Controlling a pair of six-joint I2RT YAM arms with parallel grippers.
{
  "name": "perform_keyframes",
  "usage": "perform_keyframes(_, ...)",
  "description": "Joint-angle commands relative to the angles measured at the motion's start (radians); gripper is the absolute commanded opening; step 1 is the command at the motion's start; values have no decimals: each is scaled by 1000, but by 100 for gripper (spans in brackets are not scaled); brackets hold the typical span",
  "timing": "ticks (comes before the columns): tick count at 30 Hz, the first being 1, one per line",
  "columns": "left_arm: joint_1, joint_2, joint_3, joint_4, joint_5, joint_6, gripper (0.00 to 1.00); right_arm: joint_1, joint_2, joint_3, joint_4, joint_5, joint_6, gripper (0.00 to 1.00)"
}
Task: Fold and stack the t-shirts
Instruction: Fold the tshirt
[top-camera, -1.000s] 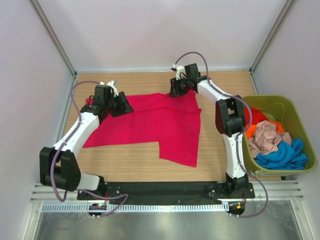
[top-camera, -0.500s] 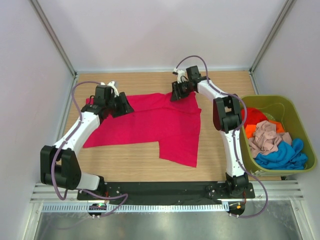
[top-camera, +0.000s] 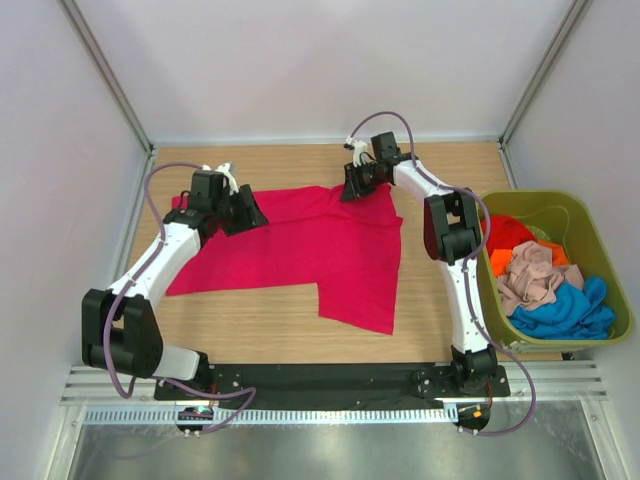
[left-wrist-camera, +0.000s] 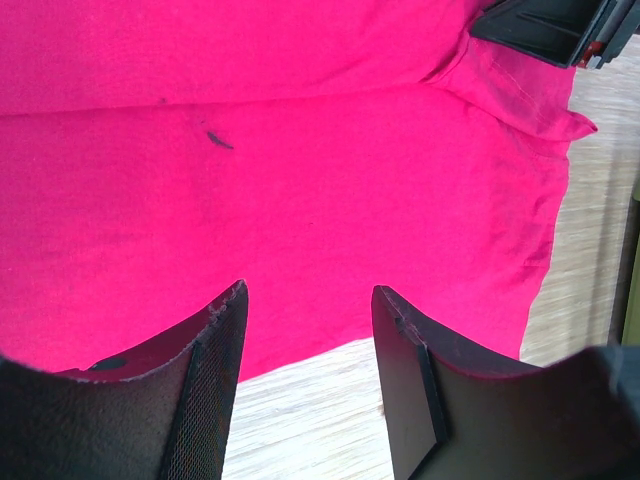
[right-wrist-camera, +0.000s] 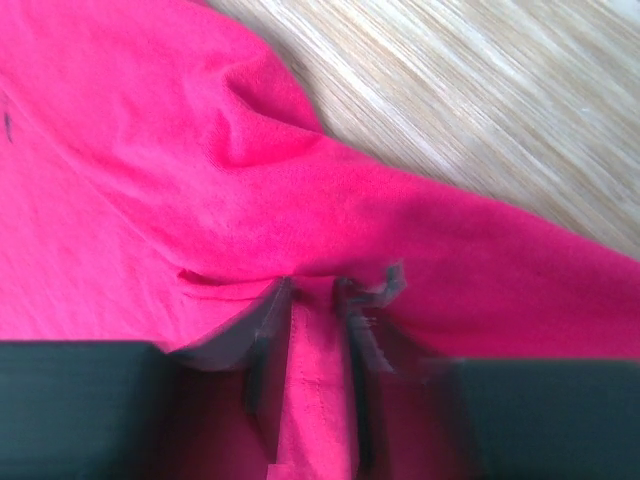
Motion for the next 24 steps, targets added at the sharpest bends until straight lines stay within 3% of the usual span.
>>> perform_keyframes(1, -5, 5, 24, 25, 24, 17, 54, 6, 12, 40, -2, -17, -1, 21)
perform_keyframes(5, -5, 11, 30, 26, 32, 16, 54, 6, -9, 25, -4, -17, 0, 1)
perform_keyframes(16, -5, 10, 33, 26, 41, 8, 55, 31, -264, -231, 161, 96, 124, 1)
perform_keyframes(24, -5, -4, 39, 21, 18, 15, 56, 120, -393, -389, 140, 286, 177, 1)
